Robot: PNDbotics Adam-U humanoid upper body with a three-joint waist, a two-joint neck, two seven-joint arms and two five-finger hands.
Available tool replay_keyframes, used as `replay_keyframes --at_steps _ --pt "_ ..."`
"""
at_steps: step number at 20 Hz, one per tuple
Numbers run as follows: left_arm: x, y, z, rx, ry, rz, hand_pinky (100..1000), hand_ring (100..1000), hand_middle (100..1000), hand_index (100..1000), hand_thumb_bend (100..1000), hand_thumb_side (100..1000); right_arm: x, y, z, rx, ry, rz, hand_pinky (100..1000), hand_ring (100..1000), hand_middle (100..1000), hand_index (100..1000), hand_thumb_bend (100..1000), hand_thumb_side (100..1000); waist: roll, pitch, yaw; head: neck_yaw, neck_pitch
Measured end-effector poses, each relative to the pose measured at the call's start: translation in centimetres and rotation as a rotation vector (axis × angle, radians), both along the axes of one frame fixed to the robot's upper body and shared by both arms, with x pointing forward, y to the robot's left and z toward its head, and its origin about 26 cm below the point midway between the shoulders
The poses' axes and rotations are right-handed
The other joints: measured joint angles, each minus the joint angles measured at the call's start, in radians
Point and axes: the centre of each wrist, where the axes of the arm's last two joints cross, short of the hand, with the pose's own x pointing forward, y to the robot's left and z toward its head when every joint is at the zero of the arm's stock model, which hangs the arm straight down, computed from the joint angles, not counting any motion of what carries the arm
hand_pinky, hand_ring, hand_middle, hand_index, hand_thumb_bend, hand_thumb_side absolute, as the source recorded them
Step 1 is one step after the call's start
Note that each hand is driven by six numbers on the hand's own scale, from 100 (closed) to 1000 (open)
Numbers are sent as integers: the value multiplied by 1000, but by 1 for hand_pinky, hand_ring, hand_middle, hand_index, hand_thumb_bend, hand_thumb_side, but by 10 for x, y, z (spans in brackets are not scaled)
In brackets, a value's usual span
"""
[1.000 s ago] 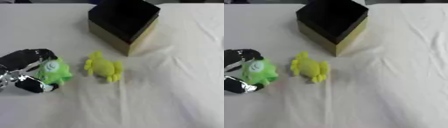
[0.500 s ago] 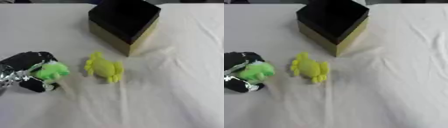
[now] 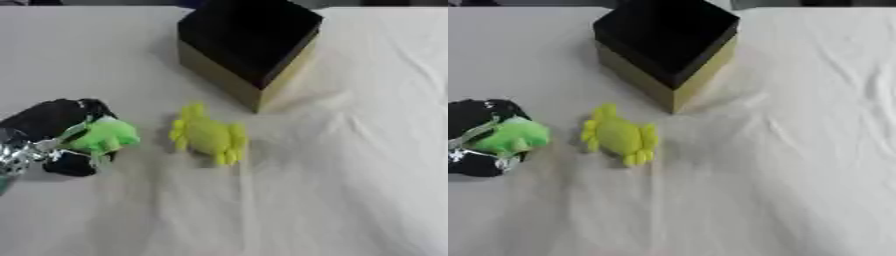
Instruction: Pick up objects on the table and place them in the box.
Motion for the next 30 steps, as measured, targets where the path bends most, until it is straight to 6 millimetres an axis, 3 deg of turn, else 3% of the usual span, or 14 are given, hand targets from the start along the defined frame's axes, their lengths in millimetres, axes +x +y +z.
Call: replay_keyframes --at_steps 9,16,23,30 --pt "-7 -10 29 -23 -43 -30 676 749 808 860 100 416 0 -1 -2 4 3 -5 842 705 684 805 100 1000 9 -8 2 -10 0" --pt "-4 -35 89 -6 -208 -130 672 741 779 834 100 418 0 0 1 4 -4 -2 842 706 685 806 100 1000 11 -10 -3 -23 0" --pt "24 -69 140 -36 -322 -282 674 738 767 804 100 449 1 2 6 0 -19 10 843 707 685 806 100 1000 19 -2 -27 -25 -9" --pt "65 -95 160 -34 -397 -319 685 740 768 801 100 449 3 7 13 -3 -42 34 843 708 685 806 100 1000 31 27 -62 -2 -38"
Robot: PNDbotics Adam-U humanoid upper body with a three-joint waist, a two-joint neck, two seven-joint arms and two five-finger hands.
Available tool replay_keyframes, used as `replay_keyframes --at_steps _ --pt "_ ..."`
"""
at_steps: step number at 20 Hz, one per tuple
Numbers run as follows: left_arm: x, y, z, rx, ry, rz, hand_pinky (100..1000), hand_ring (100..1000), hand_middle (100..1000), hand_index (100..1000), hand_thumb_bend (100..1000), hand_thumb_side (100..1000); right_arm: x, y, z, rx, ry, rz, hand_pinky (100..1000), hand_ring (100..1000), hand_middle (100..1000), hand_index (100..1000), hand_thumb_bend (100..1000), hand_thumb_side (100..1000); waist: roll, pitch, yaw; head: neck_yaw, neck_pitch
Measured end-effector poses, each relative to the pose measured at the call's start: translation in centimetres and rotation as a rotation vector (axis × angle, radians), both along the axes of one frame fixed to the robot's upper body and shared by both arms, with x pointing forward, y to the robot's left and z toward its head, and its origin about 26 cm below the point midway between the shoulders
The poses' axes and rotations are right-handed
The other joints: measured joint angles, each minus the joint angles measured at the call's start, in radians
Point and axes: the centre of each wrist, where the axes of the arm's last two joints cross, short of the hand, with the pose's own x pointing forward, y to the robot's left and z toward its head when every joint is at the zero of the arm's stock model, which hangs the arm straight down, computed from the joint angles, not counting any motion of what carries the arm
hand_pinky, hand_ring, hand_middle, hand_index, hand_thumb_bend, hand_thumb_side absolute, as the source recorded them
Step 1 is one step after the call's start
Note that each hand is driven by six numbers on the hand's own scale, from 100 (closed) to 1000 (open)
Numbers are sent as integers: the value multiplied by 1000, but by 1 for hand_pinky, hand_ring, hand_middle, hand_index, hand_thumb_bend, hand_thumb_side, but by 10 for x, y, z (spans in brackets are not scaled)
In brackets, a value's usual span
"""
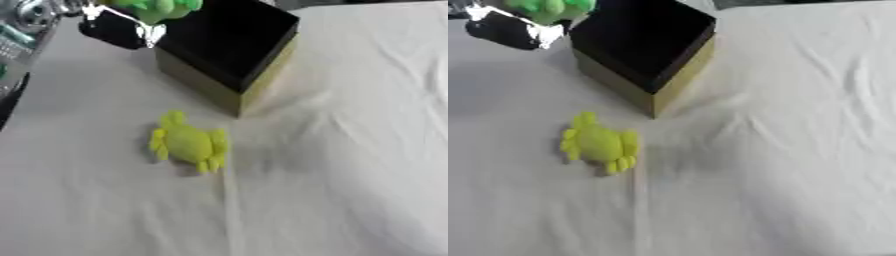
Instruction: Pick up objects on the table and place them in the box.
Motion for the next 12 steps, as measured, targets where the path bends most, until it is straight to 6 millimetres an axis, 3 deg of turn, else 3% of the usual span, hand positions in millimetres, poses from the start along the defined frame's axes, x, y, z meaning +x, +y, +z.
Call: replay_keyframes --at_steps 6,12 --pt "37 -21 3 29 -56 25 695 744 768 795 100 452 1 5 8 -10 -24 25 844 708 685 806 100 1000 12 25 -43 33 -33" --pt "68 -29 -3 56 -64 68 699 744 767 792 100 458 2 9 14 -18 -43 50 844 708 685 806 100 1000 32 44 -85 56 -61"
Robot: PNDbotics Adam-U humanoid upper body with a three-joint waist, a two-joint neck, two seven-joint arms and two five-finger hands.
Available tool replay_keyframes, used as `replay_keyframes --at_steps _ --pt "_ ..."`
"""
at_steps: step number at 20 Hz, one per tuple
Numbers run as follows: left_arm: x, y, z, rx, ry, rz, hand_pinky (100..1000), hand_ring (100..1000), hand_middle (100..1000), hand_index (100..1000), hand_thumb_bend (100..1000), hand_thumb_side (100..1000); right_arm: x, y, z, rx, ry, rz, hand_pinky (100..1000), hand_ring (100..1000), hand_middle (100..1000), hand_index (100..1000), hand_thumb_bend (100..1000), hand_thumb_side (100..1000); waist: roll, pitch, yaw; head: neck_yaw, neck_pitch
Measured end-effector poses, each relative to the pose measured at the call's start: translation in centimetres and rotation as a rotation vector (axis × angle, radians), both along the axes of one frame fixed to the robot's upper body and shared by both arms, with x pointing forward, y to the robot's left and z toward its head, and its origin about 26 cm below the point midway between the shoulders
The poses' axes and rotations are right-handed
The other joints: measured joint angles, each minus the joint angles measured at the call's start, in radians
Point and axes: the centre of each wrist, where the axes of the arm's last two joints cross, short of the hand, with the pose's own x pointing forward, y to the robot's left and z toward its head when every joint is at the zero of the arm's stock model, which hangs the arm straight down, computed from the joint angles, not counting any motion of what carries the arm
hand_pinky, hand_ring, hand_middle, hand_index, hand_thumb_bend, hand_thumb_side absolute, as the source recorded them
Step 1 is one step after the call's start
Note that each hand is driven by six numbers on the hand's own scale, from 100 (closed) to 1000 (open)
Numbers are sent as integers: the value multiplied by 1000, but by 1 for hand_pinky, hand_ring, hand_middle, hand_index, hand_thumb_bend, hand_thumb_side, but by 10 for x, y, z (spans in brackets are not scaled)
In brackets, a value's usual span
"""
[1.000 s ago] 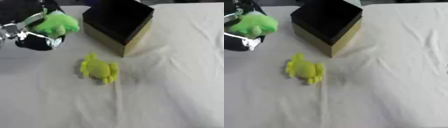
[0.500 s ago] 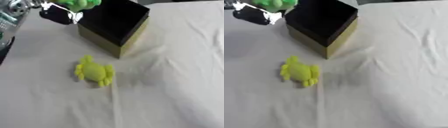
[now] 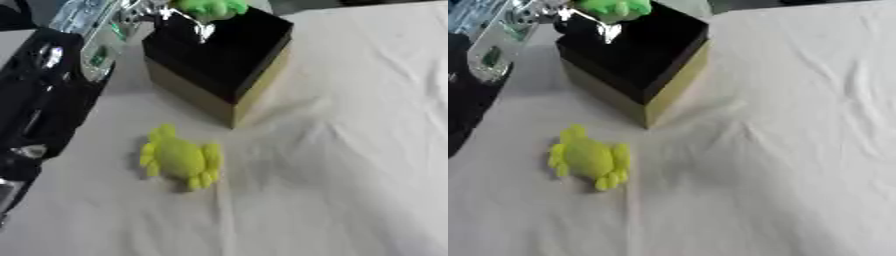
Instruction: Pick up objects on the table and place them in the box.
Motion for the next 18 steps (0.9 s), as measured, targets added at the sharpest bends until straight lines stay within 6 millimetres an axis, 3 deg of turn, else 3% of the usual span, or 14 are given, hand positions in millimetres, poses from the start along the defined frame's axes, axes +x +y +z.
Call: replay_keyframes --at_steps 11,15,17,18 --pt "26 4 -21 55 33 75 734 761 780 800 131 472 1 3 5 -4 -19 16 845 708 683 805 100 1000 21 26 -38 19 -24" --pt "31 9 -27 87 63 114 775 796 814 828 243 516 1 3 5 -3 -21 18 845 708 683 805 100 1000 22 30 -39 21 -24" --pt "33 10 -28 95 75 123 820 857 852 862 366 588 1 3 5 -2 -22 18 845 708 682 805 100 1000 22 31 -42 22 -24" --pt "33 11 -29 98 79 126 824 868 864 880 472 660 1 3 5 -2 -22 18 845 708 681 805 100 1000 22 31 -44 23 -24"
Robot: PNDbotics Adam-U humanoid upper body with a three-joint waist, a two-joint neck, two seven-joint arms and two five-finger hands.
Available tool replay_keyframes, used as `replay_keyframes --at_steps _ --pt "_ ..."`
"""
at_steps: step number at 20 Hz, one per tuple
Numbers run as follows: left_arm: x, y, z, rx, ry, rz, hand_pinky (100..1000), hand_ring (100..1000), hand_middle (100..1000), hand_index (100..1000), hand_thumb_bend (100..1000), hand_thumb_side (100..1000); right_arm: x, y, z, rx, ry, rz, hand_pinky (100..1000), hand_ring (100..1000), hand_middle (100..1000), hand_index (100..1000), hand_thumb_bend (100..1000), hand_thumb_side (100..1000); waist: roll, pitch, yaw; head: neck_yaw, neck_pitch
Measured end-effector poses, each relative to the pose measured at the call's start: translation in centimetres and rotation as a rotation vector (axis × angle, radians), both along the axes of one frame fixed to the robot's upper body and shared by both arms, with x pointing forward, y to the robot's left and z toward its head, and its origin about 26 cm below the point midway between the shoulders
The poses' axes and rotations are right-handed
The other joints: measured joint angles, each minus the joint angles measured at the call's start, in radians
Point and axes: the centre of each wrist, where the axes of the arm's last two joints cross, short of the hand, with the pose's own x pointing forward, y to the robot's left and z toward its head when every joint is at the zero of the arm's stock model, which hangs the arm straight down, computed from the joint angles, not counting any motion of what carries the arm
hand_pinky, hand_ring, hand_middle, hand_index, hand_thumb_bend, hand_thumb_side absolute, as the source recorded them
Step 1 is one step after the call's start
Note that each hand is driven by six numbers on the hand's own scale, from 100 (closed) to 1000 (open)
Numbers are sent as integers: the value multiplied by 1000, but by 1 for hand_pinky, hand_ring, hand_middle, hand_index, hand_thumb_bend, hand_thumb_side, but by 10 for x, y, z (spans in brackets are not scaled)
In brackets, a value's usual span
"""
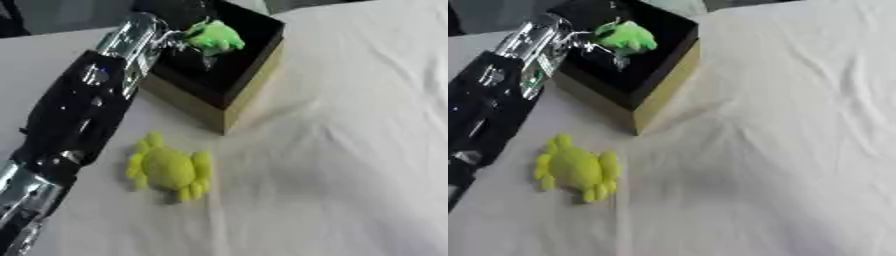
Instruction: Pick up objects on the table and place them in the box.
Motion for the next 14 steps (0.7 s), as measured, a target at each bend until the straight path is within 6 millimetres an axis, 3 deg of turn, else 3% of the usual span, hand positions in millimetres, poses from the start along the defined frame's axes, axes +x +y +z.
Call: replay_keyframes --at_steps 4,8,9,13,14 --pt "0 -1 0 14 -5 8 875 909 901 915 780 772 0 0 0 1 0 -1 845 708 680 804 100 1000 0 1 -4 2 0" --pt "0 0 0 35 -4 25 890 922 915 928 925 871 0 0 0 2 0 -2 845 707 679 804 100 1000 3 1 -6 2 0" --pt "0 0 0 37 -4 30 890 922 915 927 937 879 0 0 0 3 0 -2 845 707 679 804 100 1000 4 1 -7 2 0" --pt "0 2 1 26 -13 43 869 906 898 913 801 848 0 -1 -2 5 5 -6 845 708 679 804 100 1000 4 1 -7 2 0" --pt "0 2 2 19 -20 44 869 906 898 913 801 848 0 -1 -3 6 8 -7 845 708 679 804 100 1000 4 1 -7 2 1"
